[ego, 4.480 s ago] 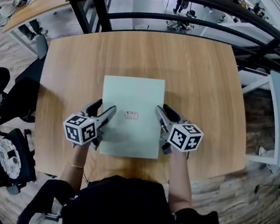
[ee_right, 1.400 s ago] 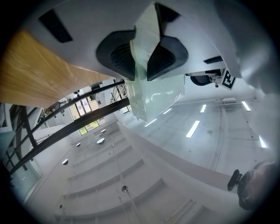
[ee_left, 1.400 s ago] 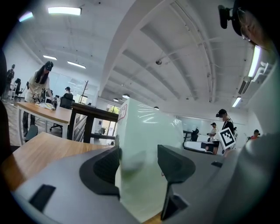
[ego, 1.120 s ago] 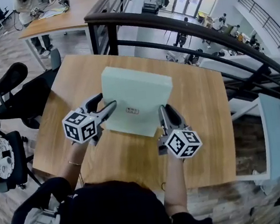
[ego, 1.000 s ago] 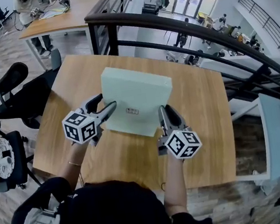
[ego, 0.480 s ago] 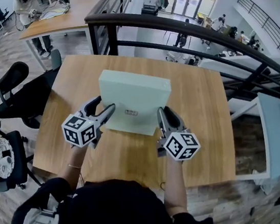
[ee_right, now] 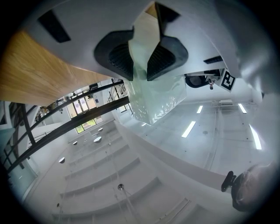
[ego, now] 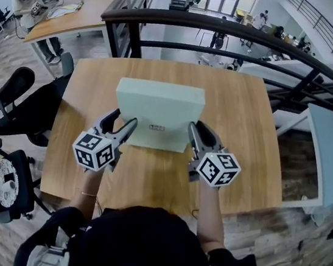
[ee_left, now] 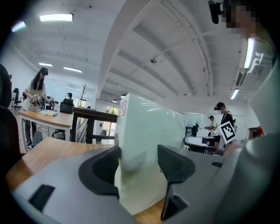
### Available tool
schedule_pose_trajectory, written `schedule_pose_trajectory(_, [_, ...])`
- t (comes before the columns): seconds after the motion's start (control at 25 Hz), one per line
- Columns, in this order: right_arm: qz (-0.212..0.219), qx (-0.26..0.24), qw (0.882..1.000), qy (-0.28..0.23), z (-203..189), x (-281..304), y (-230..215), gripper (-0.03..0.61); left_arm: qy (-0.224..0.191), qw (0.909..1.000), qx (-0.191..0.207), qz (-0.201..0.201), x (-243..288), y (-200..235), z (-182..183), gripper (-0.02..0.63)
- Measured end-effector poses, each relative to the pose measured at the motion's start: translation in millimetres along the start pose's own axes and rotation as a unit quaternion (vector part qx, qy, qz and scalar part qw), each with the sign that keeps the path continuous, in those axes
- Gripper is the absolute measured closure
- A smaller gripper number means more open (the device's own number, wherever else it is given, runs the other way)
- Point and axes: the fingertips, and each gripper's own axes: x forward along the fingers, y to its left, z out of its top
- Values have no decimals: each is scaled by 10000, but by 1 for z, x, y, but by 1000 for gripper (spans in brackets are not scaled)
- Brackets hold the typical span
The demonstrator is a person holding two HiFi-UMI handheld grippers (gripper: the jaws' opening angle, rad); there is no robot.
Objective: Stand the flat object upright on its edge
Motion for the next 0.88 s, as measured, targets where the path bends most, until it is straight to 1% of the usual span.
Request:
schedule_pose_trajectory(0.44, [102,0,9999,-44,-6,-13,6,488,-11,10000,17,-48,-11,-8,-6,342])
schedule_pose_trajectory(0.88, [152,-106,9998,52,-9,-20,11,488,36,9999,8,-113,-17,-12,-9,342])
